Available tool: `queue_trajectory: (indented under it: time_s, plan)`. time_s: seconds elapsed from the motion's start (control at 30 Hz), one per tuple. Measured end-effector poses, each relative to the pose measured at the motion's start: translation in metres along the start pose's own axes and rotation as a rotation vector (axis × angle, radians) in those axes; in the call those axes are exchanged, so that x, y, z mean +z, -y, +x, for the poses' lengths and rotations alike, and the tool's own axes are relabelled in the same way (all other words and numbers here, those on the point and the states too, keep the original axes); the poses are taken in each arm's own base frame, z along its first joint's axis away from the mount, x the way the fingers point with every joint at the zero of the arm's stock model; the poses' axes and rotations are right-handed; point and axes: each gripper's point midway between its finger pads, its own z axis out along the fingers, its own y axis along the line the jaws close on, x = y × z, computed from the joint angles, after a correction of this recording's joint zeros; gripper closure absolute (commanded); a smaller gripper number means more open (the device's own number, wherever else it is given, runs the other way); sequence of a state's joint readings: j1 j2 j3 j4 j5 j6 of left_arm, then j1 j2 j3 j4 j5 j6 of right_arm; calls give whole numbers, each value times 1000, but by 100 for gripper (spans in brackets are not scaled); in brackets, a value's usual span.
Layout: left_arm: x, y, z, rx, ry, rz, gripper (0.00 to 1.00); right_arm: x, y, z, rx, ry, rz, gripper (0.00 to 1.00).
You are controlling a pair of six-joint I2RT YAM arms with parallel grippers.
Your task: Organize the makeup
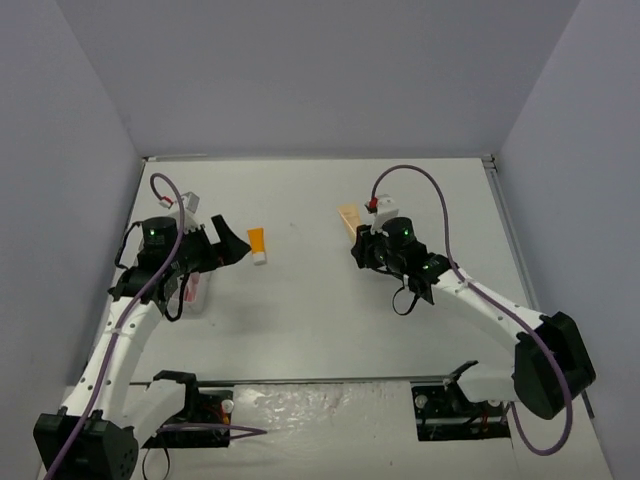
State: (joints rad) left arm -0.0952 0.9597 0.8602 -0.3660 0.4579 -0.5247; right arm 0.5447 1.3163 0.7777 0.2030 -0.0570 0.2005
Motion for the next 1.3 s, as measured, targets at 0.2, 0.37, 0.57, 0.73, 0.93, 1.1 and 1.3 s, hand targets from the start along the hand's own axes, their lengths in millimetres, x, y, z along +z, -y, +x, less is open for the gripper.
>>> queue_trajectory:
  time_s: [0.2, 0.37, 0.57, 0.73, 0.93, 1.1, 1.3]
  plan:
    - [-18, 57, -16, -24, 48, 169, 3, -50, -107, -42, -99, 221, -314, 91]
    - [-38, 103, -26, -19, 88, 297, 3, -69, -158, -36, -174, 254, -457, 91]
    - [-53, 136, -34, -2, 103, 363, 8, -75, -186, -18, -237, 235, -524, 91]
    - [-53, 144, -34, 4, 90, 354, 18, -76, -192, -15, -265, 240, -531, 91]
    - [-35, 134, -12, -2, -3, 270, 27, -75, -190, -18, -278, 255, -518, 91]
    - [-21, 125, 1, -4, -60, 216, 44, -75, -189, -19, -286, 261, -515, 91]
    - [-17, 131, 11, 17, -90, 222, 74, -76, -190, -22, -292, 273, -517, 91]
